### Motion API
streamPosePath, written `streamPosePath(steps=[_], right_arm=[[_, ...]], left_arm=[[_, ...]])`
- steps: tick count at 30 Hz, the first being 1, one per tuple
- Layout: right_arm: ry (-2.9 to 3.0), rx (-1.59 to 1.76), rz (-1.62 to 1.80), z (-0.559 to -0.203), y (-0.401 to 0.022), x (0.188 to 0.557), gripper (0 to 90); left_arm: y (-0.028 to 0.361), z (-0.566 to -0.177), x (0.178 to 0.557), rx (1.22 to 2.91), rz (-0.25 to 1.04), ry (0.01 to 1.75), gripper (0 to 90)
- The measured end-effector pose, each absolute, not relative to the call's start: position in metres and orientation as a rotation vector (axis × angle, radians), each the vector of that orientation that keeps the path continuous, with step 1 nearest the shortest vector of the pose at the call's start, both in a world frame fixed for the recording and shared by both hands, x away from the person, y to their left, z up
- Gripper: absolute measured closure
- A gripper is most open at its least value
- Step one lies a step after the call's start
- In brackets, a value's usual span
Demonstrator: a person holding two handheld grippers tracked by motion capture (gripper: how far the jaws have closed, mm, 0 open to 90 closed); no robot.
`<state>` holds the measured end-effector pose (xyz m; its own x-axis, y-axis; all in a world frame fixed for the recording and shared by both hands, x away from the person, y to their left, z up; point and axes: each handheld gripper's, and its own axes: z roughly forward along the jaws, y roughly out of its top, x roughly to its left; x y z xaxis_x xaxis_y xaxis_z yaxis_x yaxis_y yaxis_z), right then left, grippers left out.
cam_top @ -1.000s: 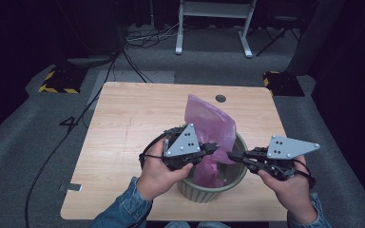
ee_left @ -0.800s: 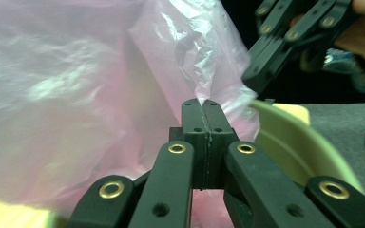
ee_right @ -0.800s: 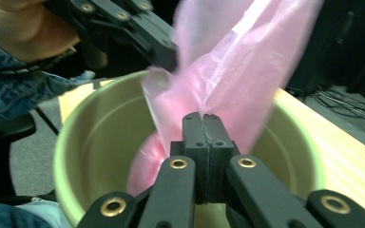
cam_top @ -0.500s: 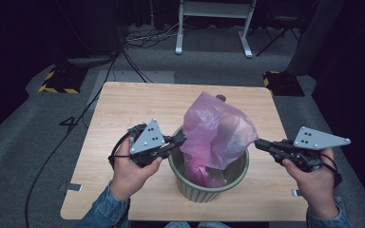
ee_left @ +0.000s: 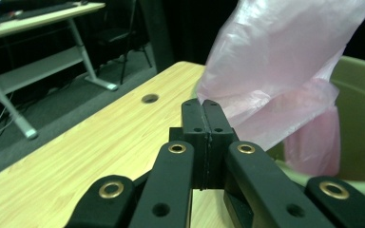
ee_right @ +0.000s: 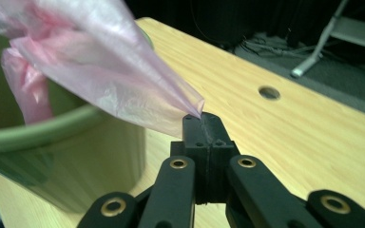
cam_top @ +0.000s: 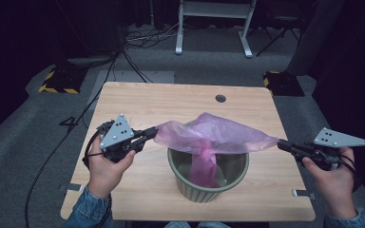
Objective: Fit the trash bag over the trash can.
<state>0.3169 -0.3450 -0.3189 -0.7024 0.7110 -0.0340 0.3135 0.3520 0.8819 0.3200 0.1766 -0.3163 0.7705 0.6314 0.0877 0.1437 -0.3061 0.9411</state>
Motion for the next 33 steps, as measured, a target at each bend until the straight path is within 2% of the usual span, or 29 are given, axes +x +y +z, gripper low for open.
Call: streamPosePath(steps=[12,17,20,23,25,27,29,33], right_arm=[[2.241,0.977,1.231,-0.341,-0.364,0.313,90.0],[2.232,0.932,1.184,-0.336,-0.36,0.31,57.4],[2.175,0.894,1.207,-0.329,-0.356,0.305,45.2],[2.123,0.853,1.273,-0.319,-0.35,0.302,43.1],[2.115,0.809,1.313,-0.314,-0.344,0.301,44.7],[2.137,0.756,1.324,-0.309,-0.333,0.303,45.5],[2.169,0.709,1.315,-0.307,-0.32,0.308,45.7],[2.271,0.627,1.237,-0.308,-0.294,0.322,46.0]], left_arm=[[0.194,-0.325,0.327,1.836,0.589,0.666,90.0],[0.193,-0.324,0.328,1.828,0.597,0.666,86.3],[0.19,-0.325,0.331,1.827,0.596,0.666,85.7],[0.187,-0.325,0.333,1.823,0.602,0.661,83.5],[0.185,-0.325,0.335,1.809,0.638,0.671,76.2],[0.183,-0.325,0.337,1.791,0.679,0.693,61.8],[0.18,-0.325,0.339,1.779,0.702,0.71,52.0],[0.175,-0.324,0.337,1.772,0.732,0.711,41.9]])
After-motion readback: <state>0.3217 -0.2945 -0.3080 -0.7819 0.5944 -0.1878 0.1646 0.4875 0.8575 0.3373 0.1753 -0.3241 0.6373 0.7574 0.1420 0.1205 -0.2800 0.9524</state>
